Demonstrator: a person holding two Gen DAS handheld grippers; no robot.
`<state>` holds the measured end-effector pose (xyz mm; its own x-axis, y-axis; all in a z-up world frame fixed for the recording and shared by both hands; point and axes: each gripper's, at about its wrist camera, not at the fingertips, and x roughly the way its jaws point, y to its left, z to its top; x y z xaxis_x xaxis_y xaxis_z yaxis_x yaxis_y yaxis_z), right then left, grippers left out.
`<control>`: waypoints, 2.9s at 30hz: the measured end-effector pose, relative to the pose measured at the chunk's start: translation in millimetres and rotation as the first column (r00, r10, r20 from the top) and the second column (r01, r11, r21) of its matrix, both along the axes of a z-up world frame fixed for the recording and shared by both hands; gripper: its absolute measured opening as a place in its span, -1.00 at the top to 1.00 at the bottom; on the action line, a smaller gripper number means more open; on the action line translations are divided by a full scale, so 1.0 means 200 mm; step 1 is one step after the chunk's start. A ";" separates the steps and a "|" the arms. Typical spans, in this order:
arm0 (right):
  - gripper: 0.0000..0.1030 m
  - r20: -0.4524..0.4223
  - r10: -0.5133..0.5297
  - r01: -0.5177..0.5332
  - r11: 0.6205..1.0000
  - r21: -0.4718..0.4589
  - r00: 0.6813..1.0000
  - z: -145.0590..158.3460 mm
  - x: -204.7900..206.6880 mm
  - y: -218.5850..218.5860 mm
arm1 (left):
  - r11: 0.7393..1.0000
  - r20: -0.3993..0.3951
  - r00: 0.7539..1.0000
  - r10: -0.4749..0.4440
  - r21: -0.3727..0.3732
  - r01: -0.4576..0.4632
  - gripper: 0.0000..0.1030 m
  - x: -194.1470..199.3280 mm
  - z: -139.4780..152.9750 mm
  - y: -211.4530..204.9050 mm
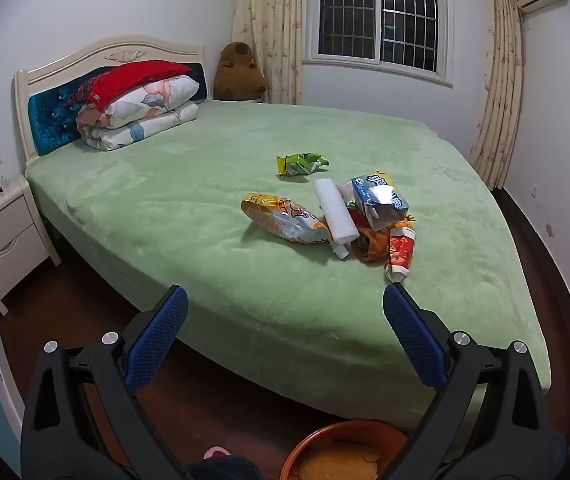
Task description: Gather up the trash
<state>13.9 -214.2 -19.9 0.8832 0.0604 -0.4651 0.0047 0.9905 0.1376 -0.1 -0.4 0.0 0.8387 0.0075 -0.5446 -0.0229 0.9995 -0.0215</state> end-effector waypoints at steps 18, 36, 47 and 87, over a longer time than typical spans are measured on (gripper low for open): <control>-0.89 0.013 0.001 -0.001 1.000 0.007 1.000 0.00 -0.02 -0.01 | 1.000 0.010 1.000 0.001 -0.001 -0.001 -0.86 -0.02 0.02 0.00; -0.89 0.019 -0.001 0.001 1.000 0.007 1.000 0.00 -0.03 -0.02 | 1.000 0.010 1.000 -0.002 0.002 0.002 -0.86 -0.03 0.01 -0.02; -0.89 0.019 -0.001 0.001 1.000 0.008 1.000 0.01 -0.03 -0.02 | 1.000 0.007 1.000 -0.005 0.005 0.005 -0.86 -0.04 0.00 -0.05; -0.89 0.013 -0.031 0.031 0.999 0.029 0.999 -0.01 -0.05 -0.07 | 1.000 -0.020 1.000 -0.008 -0.012 0.008 -0.86 -0.01 -0.02 -0.03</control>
<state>4.9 -227.3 -21.0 0.8909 0.0462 -0.4518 0.0333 0.9855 0.1665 -2.6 -6.2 -3.1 0.8276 -0.0059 -0.5612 -0.0155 0.9993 -0.0333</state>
